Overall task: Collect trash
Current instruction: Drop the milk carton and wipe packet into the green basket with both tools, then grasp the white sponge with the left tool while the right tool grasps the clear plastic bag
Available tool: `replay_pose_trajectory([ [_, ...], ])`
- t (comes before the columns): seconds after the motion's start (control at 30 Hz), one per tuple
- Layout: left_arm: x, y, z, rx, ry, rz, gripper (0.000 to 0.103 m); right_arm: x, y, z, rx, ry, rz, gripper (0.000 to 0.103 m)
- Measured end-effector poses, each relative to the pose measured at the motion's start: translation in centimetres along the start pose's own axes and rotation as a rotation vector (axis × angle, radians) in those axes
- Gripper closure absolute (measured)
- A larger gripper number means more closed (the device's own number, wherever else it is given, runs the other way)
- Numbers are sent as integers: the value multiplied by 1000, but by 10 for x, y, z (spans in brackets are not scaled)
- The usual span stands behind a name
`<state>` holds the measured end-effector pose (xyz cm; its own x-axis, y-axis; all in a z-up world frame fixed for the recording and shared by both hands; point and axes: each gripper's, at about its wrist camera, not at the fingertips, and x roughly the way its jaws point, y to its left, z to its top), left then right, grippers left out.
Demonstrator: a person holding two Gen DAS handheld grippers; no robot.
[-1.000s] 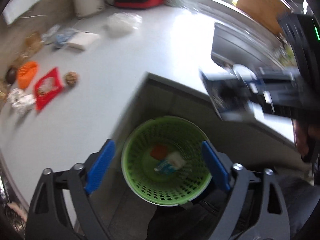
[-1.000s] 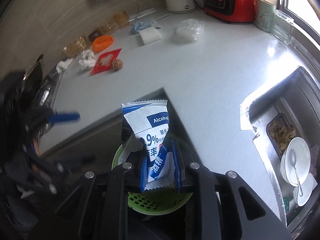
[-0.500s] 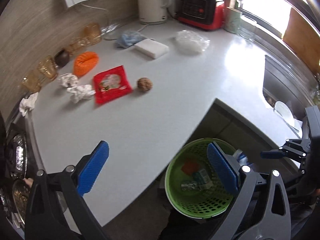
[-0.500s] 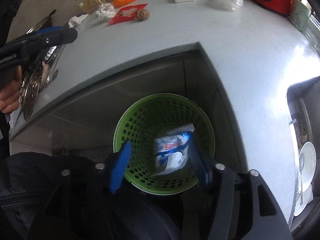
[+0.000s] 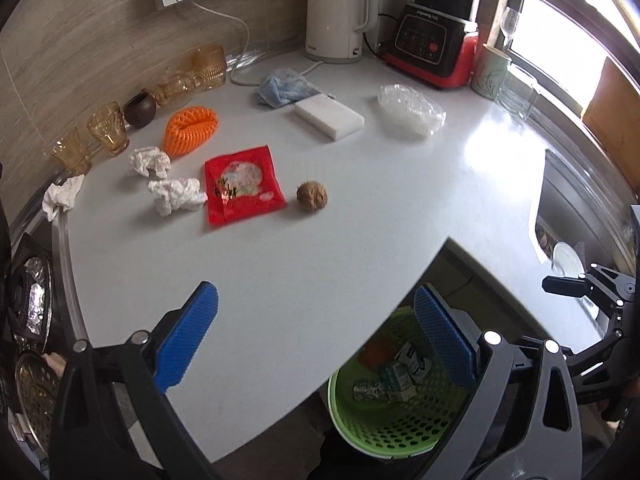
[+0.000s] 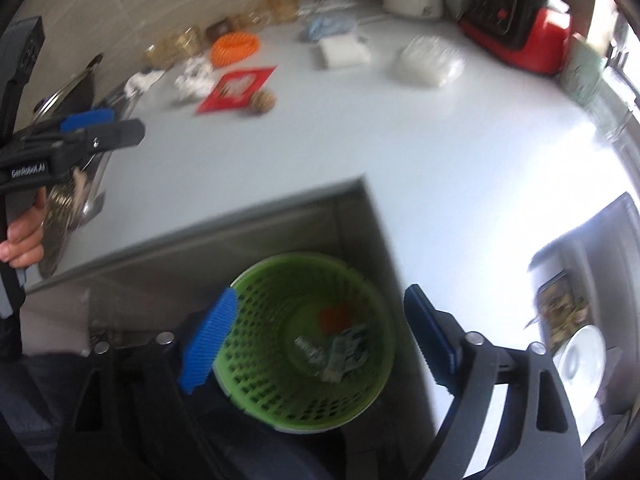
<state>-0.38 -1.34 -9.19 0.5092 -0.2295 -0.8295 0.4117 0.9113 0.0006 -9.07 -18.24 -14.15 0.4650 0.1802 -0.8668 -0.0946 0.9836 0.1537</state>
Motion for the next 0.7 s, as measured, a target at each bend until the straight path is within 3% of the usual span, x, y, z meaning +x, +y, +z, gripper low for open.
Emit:
replay_pose_trajectory([
  [0.33, 29, -14, 82, -83, -74, 25, 8, -16, -34, 64, 44, -151, -87, 7],
  [0.7, 37, -29, 107, -89, -97, 15, 8, -20, -48, 94, 45, -209, -96, 3],
])
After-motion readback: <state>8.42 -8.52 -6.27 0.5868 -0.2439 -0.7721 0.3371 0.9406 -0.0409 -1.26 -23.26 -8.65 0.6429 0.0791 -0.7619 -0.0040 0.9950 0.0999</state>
